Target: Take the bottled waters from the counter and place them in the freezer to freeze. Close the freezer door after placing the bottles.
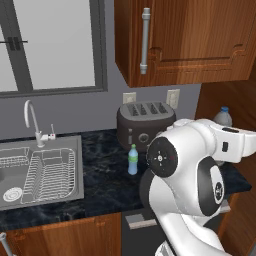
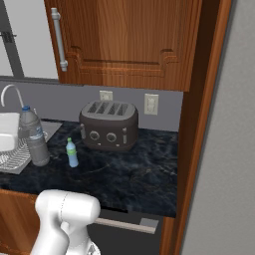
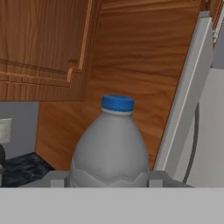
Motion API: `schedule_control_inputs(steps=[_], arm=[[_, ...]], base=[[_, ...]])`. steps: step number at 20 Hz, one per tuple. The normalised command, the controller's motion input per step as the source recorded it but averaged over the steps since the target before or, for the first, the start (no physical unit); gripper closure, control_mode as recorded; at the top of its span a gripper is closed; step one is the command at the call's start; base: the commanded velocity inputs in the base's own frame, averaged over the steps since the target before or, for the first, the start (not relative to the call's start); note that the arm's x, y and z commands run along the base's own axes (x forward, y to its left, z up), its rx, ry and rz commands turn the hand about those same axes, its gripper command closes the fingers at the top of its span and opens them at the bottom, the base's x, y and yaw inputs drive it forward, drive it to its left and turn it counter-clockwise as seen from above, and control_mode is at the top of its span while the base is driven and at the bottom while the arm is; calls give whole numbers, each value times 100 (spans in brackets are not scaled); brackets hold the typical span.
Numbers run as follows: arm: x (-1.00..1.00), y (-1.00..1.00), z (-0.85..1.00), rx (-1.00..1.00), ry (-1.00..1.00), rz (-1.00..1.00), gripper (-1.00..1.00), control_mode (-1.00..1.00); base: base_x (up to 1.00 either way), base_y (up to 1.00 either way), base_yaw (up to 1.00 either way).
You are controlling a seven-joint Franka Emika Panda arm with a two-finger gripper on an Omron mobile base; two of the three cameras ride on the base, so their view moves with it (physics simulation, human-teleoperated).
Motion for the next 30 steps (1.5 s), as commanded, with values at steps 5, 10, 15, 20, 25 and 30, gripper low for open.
schedule_control_inputs(steps=[5, 10, 15, 20, 25, 30], arm=[[0, 0, 0, 0, 0, 0, 100, -100], [0, 0, 0, 0, 0, 0, 100, 100], [0, 0, 0, 0, 0, 0, 100, 100], [0, 0, 0, 0, 0, 0, 100, 100], [0, 0, 0, 0, 0, 0, 100, 100], [0, 0, 0, 0, 0, 0, 100, 100]], base=[[0, 0, 0], [-7, 0, 0], [-42, 0, 0], [-86, -7, 0], [-86, -8, 0], [-76, -11, 0]])
